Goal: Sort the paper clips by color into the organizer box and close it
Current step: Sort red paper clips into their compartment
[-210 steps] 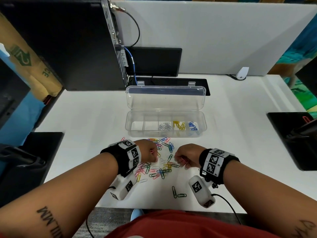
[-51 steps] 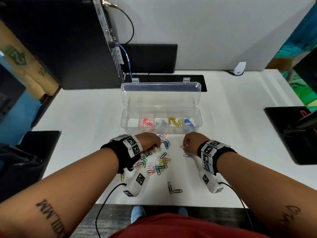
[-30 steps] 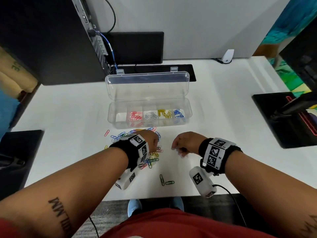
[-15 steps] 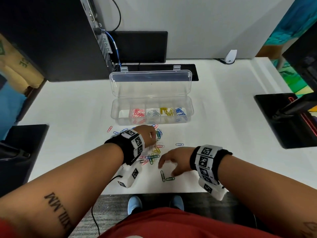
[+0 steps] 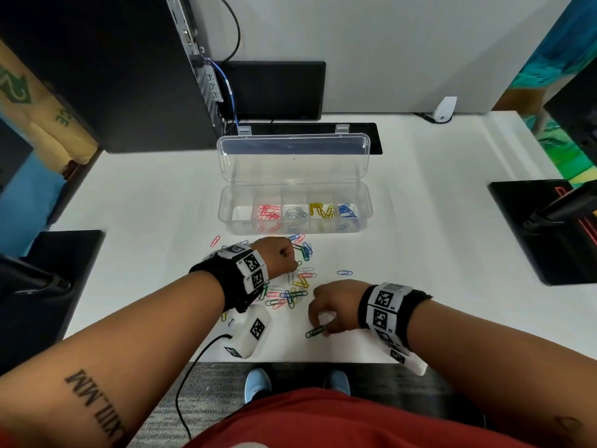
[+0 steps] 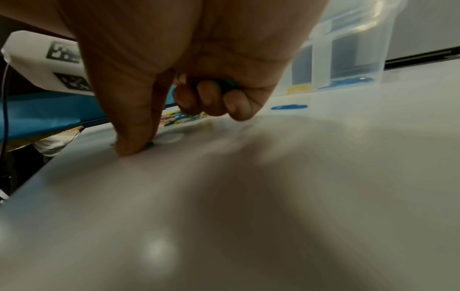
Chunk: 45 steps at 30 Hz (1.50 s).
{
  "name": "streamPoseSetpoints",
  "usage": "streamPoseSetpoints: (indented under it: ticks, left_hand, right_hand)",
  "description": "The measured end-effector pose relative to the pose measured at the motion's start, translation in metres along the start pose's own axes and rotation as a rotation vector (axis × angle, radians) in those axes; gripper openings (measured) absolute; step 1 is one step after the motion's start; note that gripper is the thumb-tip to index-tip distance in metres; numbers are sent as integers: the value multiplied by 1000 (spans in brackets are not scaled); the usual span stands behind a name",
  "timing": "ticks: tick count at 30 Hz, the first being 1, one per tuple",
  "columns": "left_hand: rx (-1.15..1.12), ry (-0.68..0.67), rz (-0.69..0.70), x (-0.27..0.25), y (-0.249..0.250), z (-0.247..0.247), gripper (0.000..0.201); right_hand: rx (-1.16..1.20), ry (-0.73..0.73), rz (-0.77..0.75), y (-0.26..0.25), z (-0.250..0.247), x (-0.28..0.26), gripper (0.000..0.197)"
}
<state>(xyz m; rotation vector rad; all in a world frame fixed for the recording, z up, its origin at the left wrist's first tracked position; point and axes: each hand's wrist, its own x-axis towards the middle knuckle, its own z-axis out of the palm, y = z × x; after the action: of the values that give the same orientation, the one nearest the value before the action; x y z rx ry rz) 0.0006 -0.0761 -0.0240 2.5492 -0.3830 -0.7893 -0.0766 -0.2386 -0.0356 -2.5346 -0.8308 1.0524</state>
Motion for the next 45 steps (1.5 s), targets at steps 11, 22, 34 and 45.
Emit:
streamPoseSetpoints:
  ticks: [11,22,34,45]
  left_hand:
    - [-35,3,-45,-4,-2,-12,25]
    - [-458,-57,-217,-10,-7,-33,26]
    - [-1003,44,-383,-6,-18,-80,35]
    - [-1319,82,-344,-4,-50,-122,30]
  right_hand:
    - [-47,57,14,-4,1,10,21]
    - [94,179,157,8,-17,12,18]
    - [1099,445,297,2,-103,31,21]
    - [1714,343,233,-29,-154,84,34]
